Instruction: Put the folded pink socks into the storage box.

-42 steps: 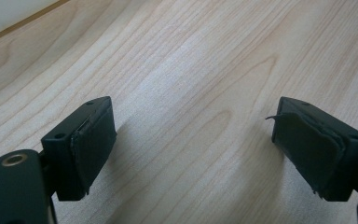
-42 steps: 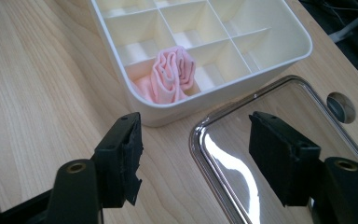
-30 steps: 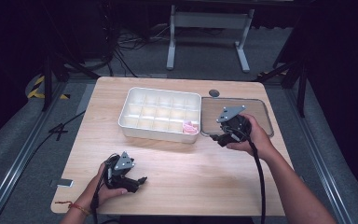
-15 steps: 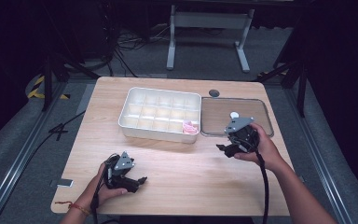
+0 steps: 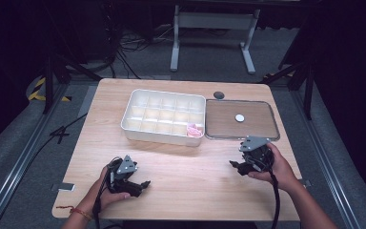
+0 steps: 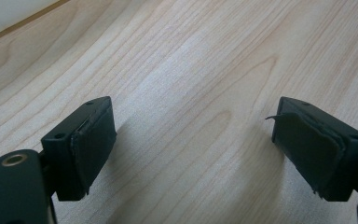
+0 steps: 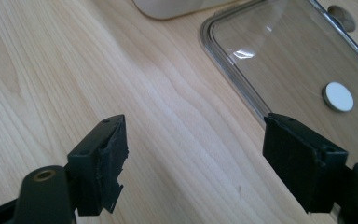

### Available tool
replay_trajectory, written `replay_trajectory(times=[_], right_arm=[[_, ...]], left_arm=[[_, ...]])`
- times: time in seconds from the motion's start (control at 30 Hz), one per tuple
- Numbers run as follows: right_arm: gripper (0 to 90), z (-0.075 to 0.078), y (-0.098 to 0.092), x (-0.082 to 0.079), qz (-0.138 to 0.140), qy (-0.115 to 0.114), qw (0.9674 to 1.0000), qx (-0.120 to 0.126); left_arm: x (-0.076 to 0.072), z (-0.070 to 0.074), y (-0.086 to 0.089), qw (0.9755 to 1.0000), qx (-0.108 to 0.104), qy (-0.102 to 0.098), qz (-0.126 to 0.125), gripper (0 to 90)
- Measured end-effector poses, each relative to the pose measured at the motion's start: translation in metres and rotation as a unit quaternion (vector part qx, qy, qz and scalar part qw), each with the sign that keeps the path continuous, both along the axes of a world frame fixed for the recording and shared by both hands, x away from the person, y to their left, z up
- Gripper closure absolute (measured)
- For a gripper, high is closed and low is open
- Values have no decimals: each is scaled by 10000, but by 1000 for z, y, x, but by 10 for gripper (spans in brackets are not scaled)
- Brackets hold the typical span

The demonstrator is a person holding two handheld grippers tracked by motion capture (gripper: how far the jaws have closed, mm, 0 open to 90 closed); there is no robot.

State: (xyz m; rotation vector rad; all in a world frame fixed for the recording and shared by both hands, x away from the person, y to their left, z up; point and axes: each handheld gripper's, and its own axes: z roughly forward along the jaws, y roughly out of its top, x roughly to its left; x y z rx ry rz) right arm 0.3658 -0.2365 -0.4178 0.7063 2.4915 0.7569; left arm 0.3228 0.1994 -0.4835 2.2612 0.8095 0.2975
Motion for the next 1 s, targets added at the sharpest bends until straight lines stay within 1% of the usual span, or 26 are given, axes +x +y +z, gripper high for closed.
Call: replay_trajectory(times=[0.2, 0.3, 0.33, 0.37, 0.47, 0.53, 0.67, 0.8, 0.93, 1.0], right_arm=[[226, -14, -14, -13, -100, -47, 9997, 195], [226, -22, -21, -19, -100, -41, 9996, 278], [226, -24, -23, -21, -121, -54, 9994, 306], [226, -26, -24, -23, -161, -9, 9993, 342], [228, -31, -31, -26, -227, -45, 9987, 465], [228, -34, -35, -28, -270, 7, 9980, 579], [229, -39, -44, -33, -350, 33, 9970, 686], [229, -43, -54, -39, -416, 158, 9955, 835], [229, -51, -65, -44, -497, 192, 9941, 944], [229, -54, -69, -46, -537, 260, 9931, 1014]], left_arm=[[0, 0, 0, 10000, 2, 1, 4, 136], [0, 0, 0, 10000, 1, 3, 6, 136], [0, 0, 0, 10000, -1, 1, 3, 136], [0, 0, 0, 10000, 0, 1, 3, 136], [0, 0, 0, 10000, 4, 0, 1, 136], [0, 0, 0, 10000, 1, 1, 4, 136], [0, 0, 0, 10000, -9, 1, 9, 136], [0, 0, 0, 10000, -16, 2, 14, 136], [0, 0, 0, 10000, -15, 2, 14, 136], [0, 0, 0, 10000, -14, 1, 13, 136]])
